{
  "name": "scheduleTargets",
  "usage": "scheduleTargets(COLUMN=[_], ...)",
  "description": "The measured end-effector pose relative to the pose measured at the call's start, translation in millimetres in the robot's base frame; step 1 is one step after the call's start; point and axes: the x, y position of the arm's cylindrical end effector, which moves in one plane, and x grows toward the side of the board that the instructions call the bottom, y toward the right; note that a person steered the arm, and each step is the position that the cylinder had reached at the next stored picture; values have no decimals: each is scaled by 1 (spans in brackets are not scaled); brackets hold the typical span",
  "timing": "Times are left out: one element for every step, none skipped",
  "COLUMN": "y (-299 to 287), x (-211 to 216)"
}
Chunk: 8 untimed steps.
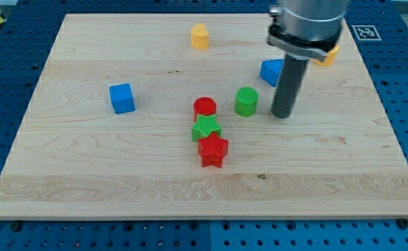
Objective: Push the green circle above the red circle
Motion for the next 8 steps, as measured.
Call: scheduleTargets(y=[10, 10, 0, -17, -17, -17, -32, -11], x=[-3, -6, -9, -13, -18, -22, -17, 9])
